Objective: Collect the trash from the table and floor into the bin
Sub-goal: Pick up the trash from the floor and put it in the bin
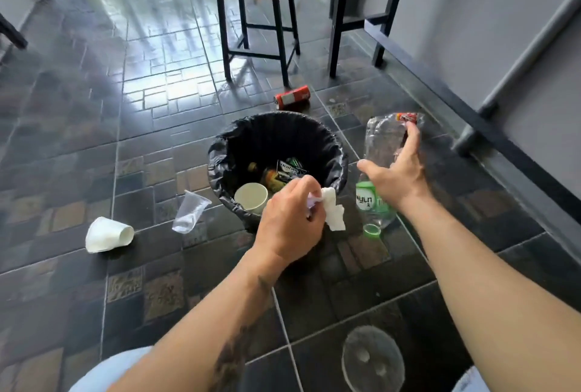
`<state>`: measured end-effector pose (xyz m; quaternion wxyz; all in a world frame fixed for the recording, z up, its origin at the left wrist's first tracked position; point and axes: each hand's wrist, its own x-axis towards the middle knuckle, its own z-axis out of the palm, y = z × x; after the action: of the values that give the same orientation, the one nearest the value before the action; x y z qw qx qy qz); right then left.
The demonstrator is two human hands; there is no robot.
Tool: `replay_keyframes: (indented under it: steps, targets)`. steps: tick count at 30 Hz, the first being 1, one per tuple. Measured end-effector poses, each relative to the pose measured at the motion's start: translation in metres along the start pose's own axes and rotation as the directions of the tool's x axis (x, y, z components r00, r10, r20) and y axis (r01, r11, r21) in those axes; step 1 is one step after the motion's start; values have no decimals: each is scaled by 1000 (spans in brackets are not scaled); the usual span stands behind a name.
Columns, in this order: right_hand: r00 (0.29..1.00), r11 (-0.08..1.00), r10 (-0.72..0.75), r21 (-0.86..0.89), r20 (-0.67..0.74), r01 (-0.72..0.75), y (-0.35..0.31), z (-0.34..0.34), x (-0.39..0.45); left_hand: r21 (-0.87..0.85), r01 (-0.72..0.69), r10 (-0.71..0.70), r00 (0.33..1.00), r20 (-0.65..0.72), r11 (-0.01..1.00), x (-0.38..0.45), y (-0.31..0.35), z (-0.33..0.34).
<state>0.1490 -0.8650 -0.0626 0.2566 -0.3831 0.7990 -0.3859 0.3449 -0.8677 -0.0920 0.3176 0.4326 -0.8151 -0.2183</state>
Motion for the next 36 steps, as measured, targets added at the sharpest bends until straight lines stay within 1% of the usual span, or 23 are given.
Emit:
replay_keyframes:
  steps: [2, 4, 6, 7, 8, 9, 10, 11, 12, 14, 15, 16, 19, 21, 23, 26, 28, 31, 33, 36]
  targets:
    - [996, 993, -93, 69, -5, 93, -35, 0, 9, 17, -31, 33, 995, -99, 999, 20, -8, -21]
    - [981, 976, -192, 98, -15, 193, -67, 6, 15, 46, -22, 30, 984, -178, 999, 41, -21, -37]
    - [963, 955, -270, 126, -16, 270, -91, 22, 17, 51, 58, -47, 978, -204, 997, 56, -37, -42]
    - [956, 946, -294, 141, -12, 293, -99, 32, 17, 53, 138, -127, 976, -179, 989, 61, -46, -41]
    - [955, 946, -298, 136, -2, 295, -104, 45, 16, 58, 228, -220, 968, -119, 972, 63, -53, -38]
    - [959, 954, -282, 109, 22, 278, -103, 58, 17, 72, 304, -303, 953, -28, 950, 64, -60, -35]
    - [968, 969, -243, 60, 67, 239, -97, 71, 18, 95, 351, -358, 931, 72, 932, 63, -65, -31]
    - [976, 984, -177, -6, 129, 180, -88, 82, 19, 124, 375, -391, 907, 158, 919, 62, -69, -29]
    - [977, 989, -96, -89, 191, 115, -75, 92, 21, 151, 386, -411, 886, 215, 910, 61, -71, -29]
    - [964, 969, 51, -246, 259, 15, -52, 105, 22, 183, 408, -443, 864, 238, 895, 61, -76, -34]
    - [960, 955, 87, -295, 266, -5, -43, 110, 22, 189, 420, -455, 864, 217, 888, 61, -77, -39]
    - [958, 946, 91, -323, 272, 1, -38, 114, 21, 190, 427, -460, 868, 188, 884, 61, -79, -43]
    - [946, 934, 46, -350, 321, 74, -36, 122, 16, 173, 423, -445, 889, 111, 889, 55, -89, -55]
    - [938, 931, 27, -351, 345, 102, -38, 126, 10, 153, 437, -450, 890, 64, 886, 49, -99, -61]
    - [942, 932, -12, -338, 336, 132, -41, 130, 4, 87, 437, -438, 899, -5, 895, 46, -107, -69]
    - [938, 932, -136, -279, 320, 230, -55, 138, -8, -65, 403, -408, 906, -109, 913, 47, -112, -84]
    - [922, 925, -226, -228, 314, 305, -67, 145, -19, -144, 402, -422, 894, -152, 904, 48, -115, -97]
    - [884, 907, -339, -140, 320, 398, -91, 158, -33, -202, 441, -477, 857, -196, 875, 43, -135, -120]
    - [854, 893, -401, -67, 332, 445, -106, 169, -42, -193, 499, -531, 824, -196, 845, 32, -157, -138]
    - [819, 873, -455, -4, 351, 487, -124, 191, -54, -111, 566, -576, 794, -192, 817, 6, -192, -161]
